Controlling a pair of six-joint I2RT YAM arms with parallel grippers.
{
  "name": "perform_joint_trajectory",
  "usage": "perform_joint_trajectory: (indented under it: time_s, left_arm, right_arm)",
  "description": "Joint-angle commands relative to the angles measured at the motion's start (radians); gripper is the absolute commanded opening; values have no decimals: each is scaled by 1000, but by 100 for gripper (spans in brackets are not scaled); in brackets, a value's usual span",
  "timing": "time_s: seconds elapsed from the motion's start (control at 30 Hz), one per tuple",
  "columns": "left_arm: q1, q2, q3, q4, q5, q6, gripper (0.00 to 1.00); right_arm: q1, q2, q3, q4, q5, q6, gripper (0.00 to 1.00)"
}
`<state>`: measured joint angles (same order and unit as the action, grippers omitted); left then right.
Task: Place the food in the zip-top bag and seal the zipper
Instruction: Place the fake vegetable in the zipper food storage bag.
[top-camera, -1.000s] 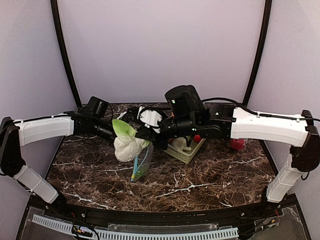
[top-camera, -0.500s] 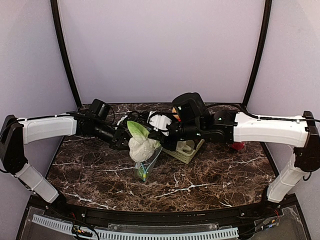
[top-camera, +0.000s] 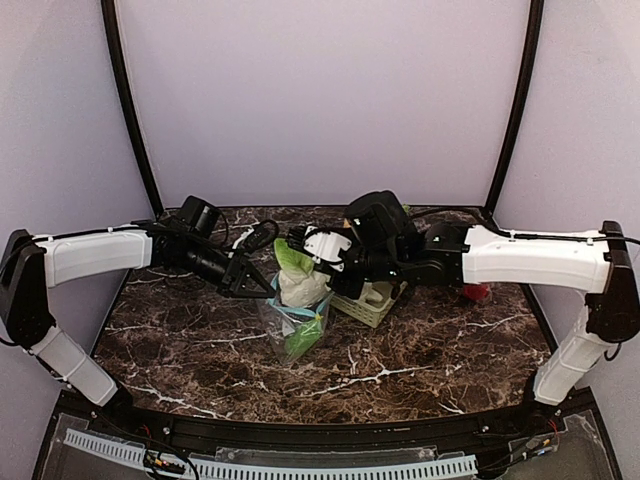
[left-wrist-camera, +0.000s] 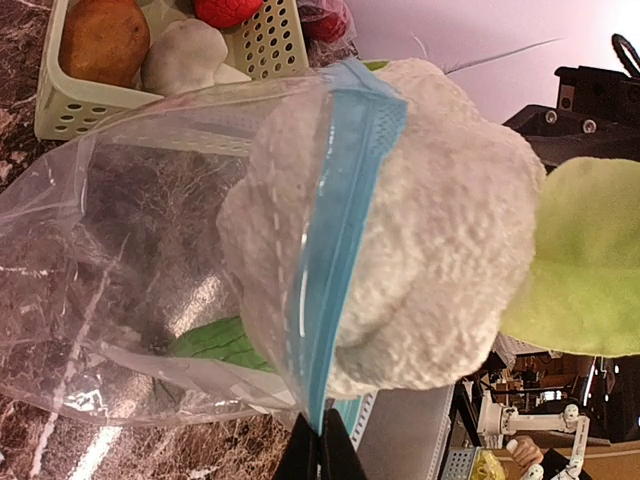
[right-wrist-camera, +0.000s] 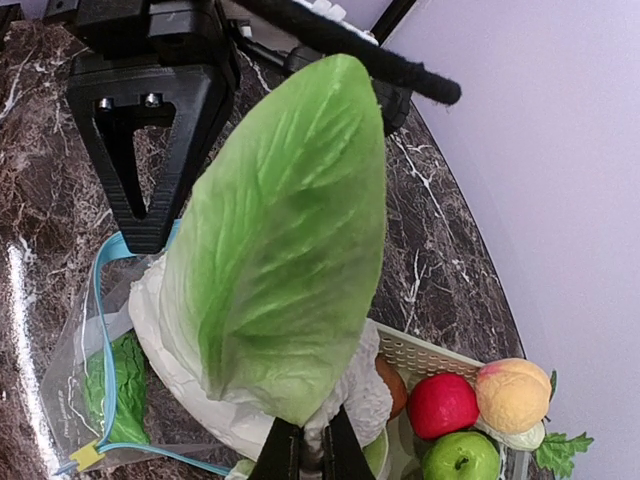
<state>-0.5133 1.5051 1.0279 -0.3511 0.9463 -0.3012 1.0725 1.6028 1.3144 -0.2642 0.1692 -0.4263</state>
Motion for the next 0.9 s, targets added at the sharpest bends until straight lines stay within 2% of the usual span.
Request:
perform_joint_trajectory:
  time_s: [0.0, 0.1, 0.2, 0.43, 0.87]
  left_arm:
    - [1, -22, 17, -25, 34, 33, 1]
    - [1, -23, 13, -3, 43, 25, 1]
    - [1, -21, 8, 41, 50, 1, 1]
    - [-1, -3, 4, 124, 89, -52, 1]
    - [-13, -52, -15, 272, 113, -142, 1]
  right_arm:
    - [-9, 39, 36, -19, 72, 27, 0]
    - [-10, 58, 50, -45, 54, 26, 0]
    - [-9, 80, 76, -88, -34, 24, 0]
    - [-8, 185, 226, -251, -190, 31, 0]
    - [-18, 313, 313, -271, -83, 104, 0]
